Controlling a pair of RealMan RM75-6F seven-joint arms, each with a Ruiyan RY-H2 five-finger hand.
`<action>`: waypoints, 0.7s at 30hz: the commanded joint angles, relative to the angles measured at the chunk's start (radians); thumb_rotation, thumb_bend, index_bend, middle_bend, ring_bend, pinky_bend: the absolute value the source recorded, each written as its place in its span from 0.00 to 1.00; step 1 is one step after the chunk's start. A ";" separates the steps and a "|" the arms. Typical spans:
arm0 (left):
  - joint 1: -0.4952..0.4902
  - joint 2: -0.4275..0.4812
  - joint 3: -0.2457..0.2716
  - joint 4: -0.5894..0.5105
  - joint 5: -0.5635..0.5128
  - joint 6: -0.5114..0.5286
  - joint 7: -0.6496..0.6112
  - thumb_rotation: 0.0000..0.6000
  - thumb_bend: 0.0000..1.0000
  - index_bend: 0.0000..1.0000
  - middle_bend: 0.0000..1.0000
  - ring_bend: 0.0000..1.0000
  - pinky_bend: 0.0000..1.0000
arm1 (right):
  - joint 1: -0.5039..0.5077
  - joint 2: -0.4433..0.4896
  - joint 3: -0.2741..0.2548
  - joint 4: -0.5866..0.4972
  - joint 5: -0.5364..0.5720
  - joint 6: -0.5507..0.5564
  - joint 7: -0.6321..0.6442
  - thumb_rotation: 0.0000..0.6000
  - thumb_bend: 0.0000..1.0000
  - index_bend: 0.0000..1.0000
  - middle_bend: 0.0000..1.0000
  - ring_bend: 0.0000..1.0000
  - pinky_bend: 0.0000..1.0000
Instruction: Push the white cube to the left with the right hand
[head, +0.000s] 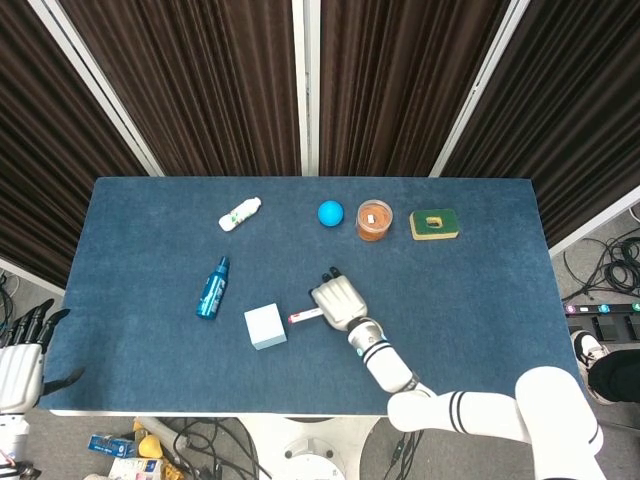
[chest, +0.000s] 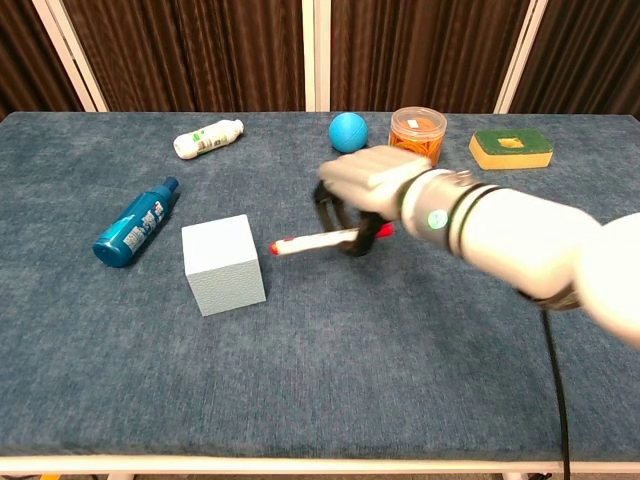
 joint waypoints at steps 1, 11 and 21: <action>-0.005 -0.002 -0.001 0.001 0.004 -0.003 0.001 1.00 0.14 0.22 0.16 0.10 0.13 | -0.038 0.071 -0.036 -0.035 0.009 0.038 0.000 1.00 0.44 0.71 0.62 0.23 0.15; -0.010 0.000 0.001 -0.018 0.014 -0.001 0.015 1.00 0.14 0.22 0.16 0.10 0.13 | -0.088 0.154 -0.110 -0.059 0.078 0.039 -0.002 1.00 0.20 0.21 0.24 0.02 0.10; -0.019 0.000 -0.007 -0.018 0.013 -0.002 0.012 1.00 0.14 0.22 0.16 0.10 0.13 | -0.275 0.455 -0.143 -0.263 -0.155 0.255 0.233 1.00 0.19 0.11 0.18 0.01 0.09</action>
